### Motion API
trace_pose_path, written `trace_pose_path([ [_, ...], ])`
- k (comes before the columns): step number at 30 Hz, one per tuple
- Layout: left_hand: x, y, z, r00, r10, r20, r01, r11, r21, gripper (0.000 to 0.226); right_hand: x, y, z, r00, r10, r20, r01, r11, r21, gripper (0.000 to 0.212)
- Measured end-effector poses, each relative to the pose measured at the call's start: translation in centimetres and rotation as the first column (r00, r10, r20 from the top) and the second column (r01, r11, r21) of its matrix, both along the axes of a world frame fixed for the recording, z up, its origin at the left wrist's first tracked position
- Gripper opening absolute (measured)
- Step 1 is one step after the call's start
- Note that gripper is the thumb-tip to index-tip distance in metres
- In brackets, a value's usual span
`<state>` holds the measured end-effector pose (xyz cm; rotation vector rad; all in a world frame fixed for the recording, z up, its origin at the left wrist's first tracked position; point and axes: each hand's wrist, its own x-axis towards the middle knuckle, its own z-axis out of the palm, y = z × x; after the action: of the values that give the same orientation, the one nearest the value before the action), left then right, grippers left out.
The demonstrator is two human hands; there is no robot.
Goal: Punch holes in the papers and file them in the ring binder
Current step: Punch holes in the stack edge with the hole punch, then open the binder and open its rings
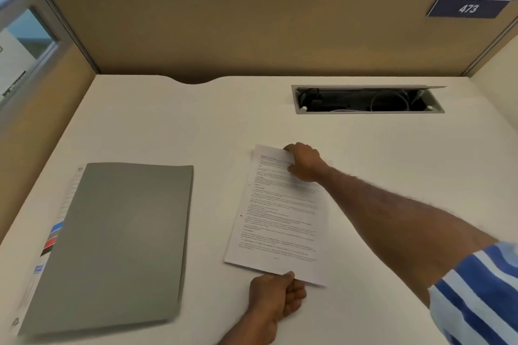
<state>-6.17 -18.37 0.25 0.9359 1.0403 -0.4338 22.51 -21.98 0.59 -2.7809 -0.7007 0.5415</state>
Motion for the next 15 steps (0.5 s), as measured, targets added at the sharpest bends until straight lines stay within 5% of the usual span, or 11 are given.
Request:
trace_pose_path([
  [9, 0.5, 2.1, 1.0, 0.969, -0.248, 0.010, 0.247, 0.968, 0.030, 0.025, -1.0, -0.1, -1.4, 0.993, 0.059, 0.102, -0.068, 0.994, 0.086, 0.068],
  [15, 0.6, 9.9, 2.5, 0.939, -0.316, 0.139, 0.235, 0.880, 0.412, 0.020, -3.5, 0.6, -1.0, 0.974, -0.062, 0.216, -0.014, 0.942, 0.335, 0.054],
])
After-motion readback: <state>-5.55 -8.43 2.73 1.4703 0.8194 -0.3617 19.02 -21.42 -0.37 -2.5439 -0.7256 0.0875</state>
